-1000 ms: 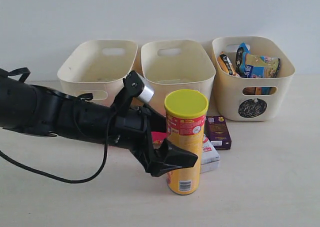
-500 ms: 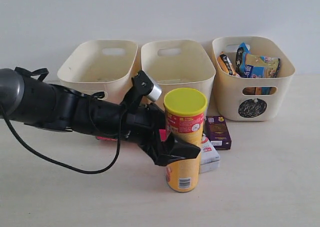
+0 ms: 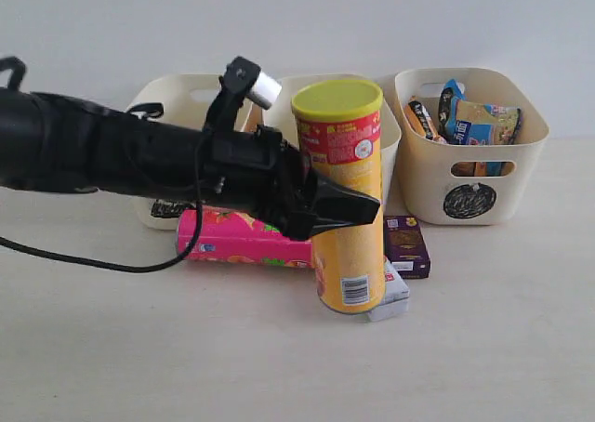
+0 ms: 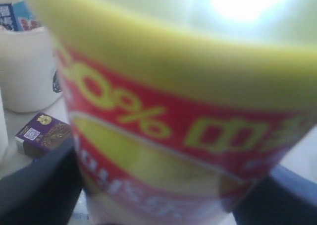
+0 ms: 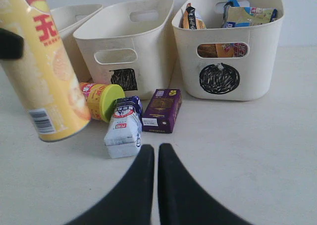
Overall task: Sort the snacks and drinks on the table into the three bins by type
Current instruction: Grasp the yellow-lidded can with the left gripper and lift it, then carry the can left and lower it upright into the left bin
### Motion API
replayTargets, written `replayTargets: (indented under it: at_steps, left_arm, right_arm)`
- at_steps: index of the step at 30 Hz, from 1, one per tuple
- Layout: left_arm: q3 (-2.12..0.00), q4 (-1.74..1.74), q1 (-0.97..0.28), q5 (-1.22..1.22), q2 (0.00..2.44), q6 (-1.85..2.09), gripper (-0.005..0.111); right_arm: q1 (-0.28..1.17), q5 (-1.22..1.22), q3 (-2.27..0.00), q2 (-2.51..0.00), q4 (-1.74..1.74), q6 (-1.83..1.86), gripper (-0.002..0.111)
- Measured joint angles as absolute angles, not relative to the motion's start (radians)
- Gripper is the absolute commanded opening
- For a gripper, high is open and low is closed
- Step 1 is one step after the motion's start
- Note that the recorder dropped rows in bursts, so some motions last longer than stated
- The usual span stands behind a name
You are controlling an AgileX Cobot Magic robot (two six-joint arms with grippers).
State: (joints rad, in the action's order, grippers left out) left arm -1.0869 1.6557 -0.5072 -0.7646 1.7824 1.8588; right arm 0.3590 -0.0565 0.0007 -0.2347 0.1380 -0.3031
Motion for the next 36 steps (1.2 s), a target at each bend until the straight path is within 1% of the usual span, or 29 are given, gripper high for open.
replayTargets:
  at_steps: [6,8,9,13,17,18,19,20,21,22,24,26,28,32,36]
  left_arm:
    - [-1.087,1.427,-0.507,-0.730,1.614,1.630,0.004]
    - [-1.087,1.347,-0.507,-0.630,1.531,1.509,0.004]
    - [-1.087,1.311,-0.507,-0.531,1.476,1.417,0.004]
    - [-1.115,1.208,-0.507,-0.384,1.398,1.246,0.004]
    - [-1.221,0.921,-0.507,-0.342,1.377,0.966,0.004]
    - [-1.270,0.745,-0.507,-0.340,1.379,0.824,0.004]
    - [-1.307,0.606,-0.507,-0.347,1.384,0.700,0.004]
    - [-1.376,0.377,-0.507,-0.390,1.406,0.496,0.004]
    - [-1.421,0.250,-0.507,-0.437,1.426,0.388,0.004]
    - [-1.508,0.071,-0.507,-0.546,1.466,0.224,0.004]
    - [-1.630,-0.151,-0.507,-0.712,1.551,0.079,0.004]
    - [-1.713,-0.254,-0.507,-0.797,1.628,0.000,0.004]
    - [-1.754,-0.275,-0.498,-0.812,1.666,-0.033,0.004]
    - [-1.824,-0.287,-0.435,-0.801,1.753,-0.115,0.004]
    - [-1.833,-0.244,-0.385,-0.753,1.807,-0.141,0.004]
  right_arm:
    - [0.359,-0.058,0.001,-0.235,0.138,-0.303,0.000]
    - [0.359,-0.060,0.001,-0.235,0.138,-0.303,0.000]
    - [0.359,-0.060,0.001,-0.235,0.138,-0.303,0.000]
    - [0.359,-0.060,0.001,-0.235,0.138,-0.303,0.000]
    - [0.359,-0.060,0.001,-0.235,0.138,-0.303,0.000]
    - [0.359,-0.060,0.001,-0.235,0.138,-0.305,0.000]
    - [0.359,-0.062,0.001,-0.235,0.138,-0.307,0.000]
    - [0.359,-0.062,0.001,-0.235,0.138,-0.307,0.000]
    - [0.359,-0.062,0.001,-0.235,0.138,-0.307,0.000]
    - [0.359,-0.062,0.001,-0.235,0.138,-0.307,0.000]
    - [0.359,-0.062,0.001,-0.235,0.138,-0.307,0.000]
    - [0.359,-0.062,0.001,-0.235,0.138,-0.307,0.000]
    - [0.359,-0.062,0.001,-0.235,0.138,-0.307,0.000]
    - [0.359,-0.062,0.001,-0.235,0.138,-0.307,0.000]
    - [0.359,-0.062,0.001,-0.235,0.138,-0.307,0.000]
